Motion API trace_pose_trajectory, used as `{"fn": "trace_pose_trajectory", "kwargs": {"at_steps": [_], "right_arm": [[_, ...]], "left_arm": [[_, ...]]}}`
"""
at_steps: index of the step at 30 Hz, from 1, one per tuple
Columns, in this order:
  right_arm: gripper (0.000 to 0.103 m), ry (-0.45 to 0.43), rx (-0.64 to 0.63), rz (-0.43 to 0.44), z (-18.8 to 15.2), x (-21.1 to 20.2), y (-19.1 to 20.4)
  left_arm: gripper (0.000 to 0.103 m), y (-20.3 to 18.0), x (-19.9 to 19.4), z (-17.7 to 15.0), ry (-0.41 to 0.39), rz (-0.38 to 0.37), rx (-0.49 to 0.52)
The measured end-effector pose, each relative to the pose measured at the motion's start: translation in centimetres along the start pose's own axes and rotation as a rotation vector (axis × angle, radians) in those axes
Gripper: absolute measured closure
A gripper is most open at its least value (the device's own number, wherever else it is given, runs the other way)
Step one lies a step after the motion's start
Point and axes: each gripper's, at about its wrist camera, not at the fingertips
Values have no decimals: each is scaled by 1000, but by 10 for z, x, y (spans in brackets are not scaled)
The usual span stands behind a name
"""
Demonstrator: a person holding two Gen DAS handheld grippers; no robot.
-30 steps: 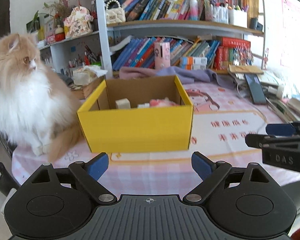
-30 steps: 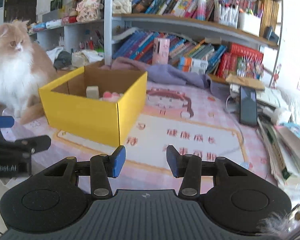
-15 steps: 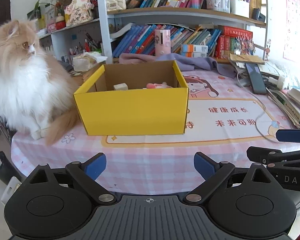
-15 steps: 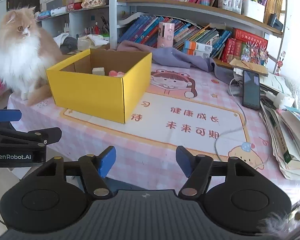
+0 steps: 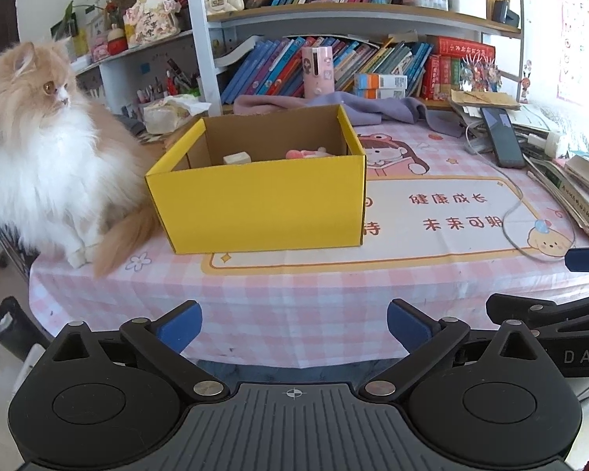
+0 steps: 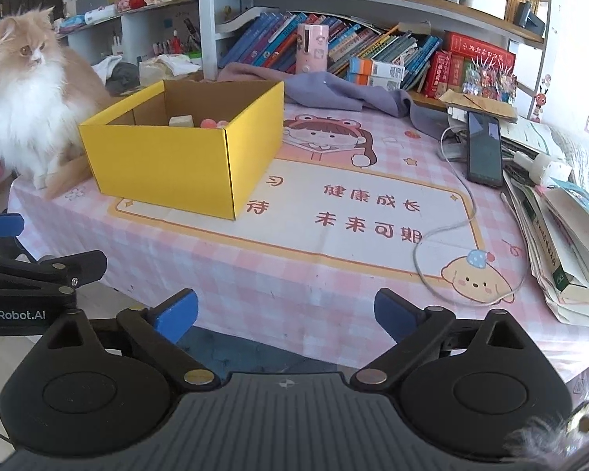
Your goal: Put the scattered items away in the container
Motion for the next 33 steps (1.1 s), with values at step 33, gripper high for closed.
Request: {"fn": "trace_pose_trajectory", "kwargs": {"at_steps": [33], "right_arm": [[4,21,10,-14,1,5,-3]], "left_arm": [[0,1,11,1,37,-20,-18]]}}
Point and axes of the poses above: each gripper's, at about its wrist camera, not at the fingertips, and x roughly the way its jaws point, y to its left, z to its top, and after that the axes turned 7 degrees about -z, right-handed
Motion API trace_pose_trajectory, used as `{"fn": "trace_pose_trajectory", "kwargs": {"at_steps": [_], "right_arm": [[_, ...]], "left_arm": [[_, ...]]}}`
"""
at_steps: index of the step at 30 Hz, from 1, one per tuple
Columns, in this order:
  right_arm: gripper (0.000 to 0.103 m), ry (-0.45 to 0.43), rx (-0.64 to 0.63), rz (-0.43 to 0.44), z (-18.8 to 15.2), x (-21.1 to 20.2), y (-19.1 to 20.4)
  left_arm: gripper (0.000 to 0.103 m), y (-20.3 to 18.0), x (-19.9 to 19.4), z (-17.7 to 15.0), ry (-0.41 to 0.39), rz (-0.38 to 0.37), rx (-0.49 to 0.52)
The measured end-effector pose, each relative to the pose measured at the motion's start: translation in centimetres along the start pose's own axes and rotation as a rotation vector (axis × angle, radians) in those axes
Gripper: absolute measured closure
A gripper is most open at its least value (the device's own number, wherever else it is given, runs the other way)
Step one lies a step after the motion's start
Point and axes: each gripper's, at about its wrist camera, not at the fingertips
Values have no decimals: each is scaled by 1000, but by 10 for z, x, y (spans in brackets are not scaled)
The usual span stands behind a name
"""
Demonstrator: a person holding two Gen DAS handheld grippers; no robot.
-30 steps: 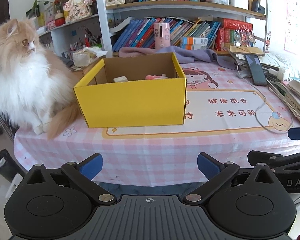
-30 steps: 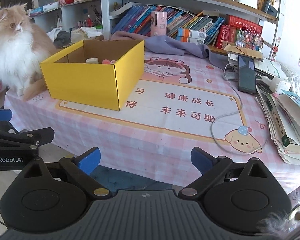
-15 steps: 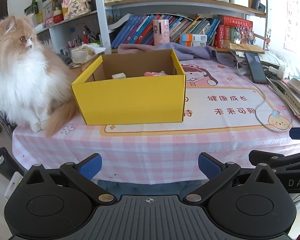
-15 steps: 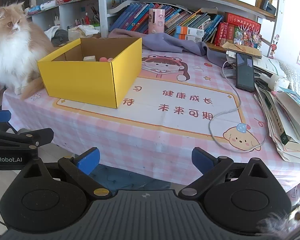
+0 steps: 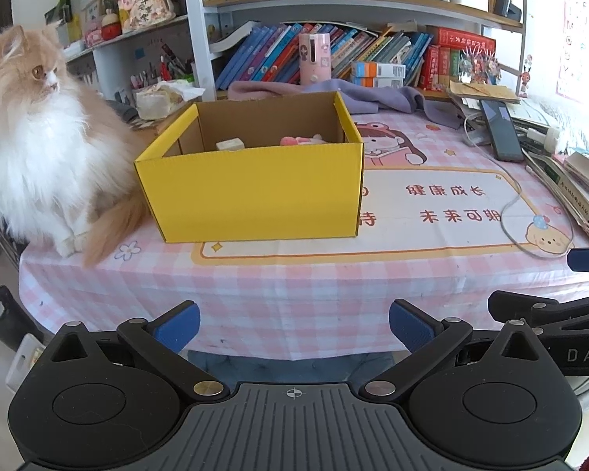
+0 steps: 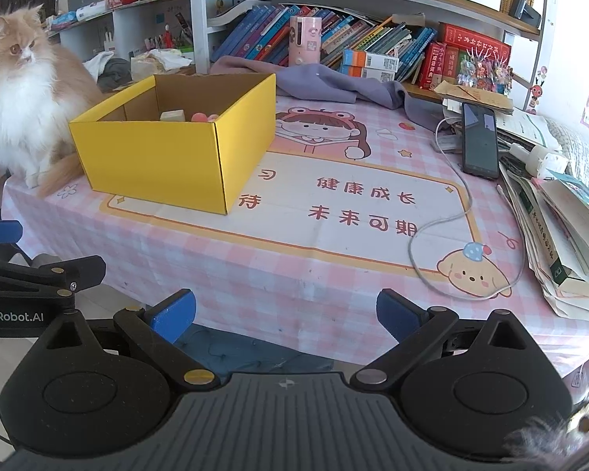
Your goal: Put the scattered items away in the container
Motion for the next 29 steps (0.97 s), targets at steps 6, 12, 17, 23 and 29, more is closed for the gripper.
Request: {"fn": "trace_pose_trajectory", "kwargs": {"at_steps": [6,12,17,23,29], "right_arm": [[4,0,1,0,0,0,0],[4,0,0,0,0,1,0],[4,1,-1,0,1,1,0],[4,3,-2,0,2,3,0],[4,5,-7,-2,4,7,1]], "left_arm": [[0,0,1,0,3,-2,-3],[0,3,2,-1,7,-18,-24],[0,6,2,-2,3,-30,-48],[0,8,2,-1,2,-35,-62],[0,9,8,2,26,-34,-65]]}}
Point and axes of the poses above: each gripper's, at about its wrist camera, not at the fingertips, and x roughly the way its jaws point, y to its left, z to its top, and after that the axes turned 7 degrees about -z, right-handed
